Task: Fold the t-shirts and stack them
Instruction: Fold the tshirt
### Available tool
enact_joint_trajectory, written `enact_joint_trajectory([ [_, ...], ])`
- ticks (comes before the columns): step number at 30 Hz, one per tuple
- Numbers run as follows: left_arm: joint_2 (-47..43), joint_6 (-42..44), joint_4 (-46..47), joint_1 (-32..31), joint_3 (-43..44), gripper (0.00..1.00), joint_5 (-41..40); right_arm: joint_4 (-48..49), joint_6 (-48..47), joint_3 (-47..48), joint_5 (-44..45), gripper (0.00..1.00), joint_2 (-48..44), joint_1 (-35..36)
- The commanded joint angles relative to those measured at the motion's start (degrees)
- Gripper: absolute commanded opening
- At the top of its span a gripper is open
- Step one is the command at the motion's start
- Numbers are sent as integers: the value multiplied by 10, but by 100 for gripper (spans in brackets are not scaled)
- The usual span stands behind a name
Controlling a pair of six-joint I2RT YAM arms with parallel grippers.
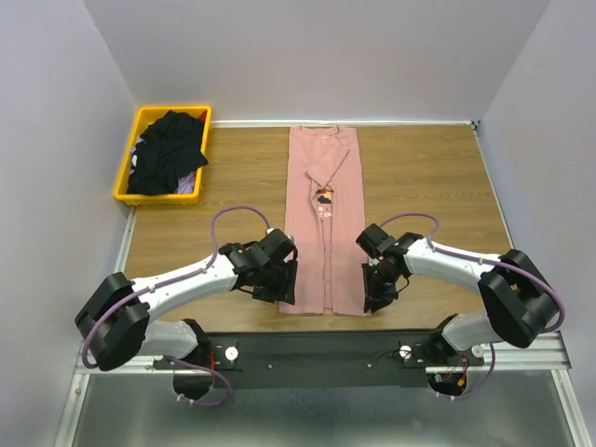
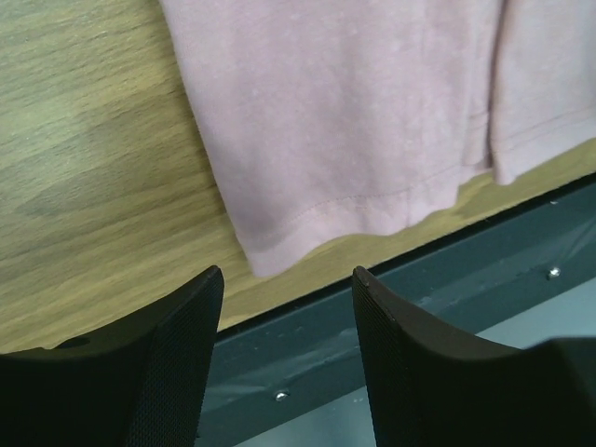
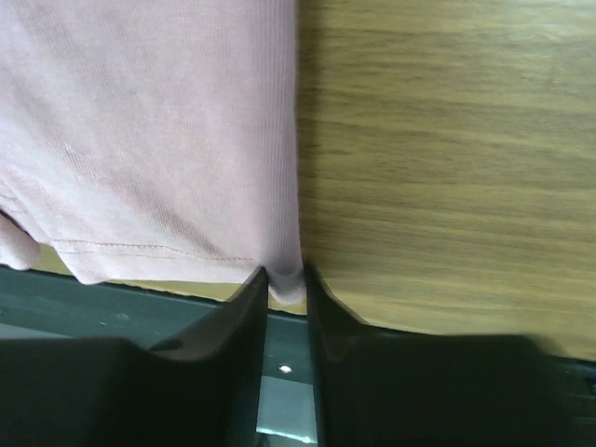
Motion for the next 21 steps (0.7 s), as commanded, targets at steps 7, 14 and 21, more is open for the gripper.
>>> enact_joint_trajectory([
  [7,73,23,0,-6,15,61,0,24,-5,-1,3,5,15,3],
  [14,146,41,10,-7,31,50,-5,23,-10,5,-1,5,21,4],
  [21,169,52,2,-12,44,24,0,22,-15,6,-4,3,22,4],
])
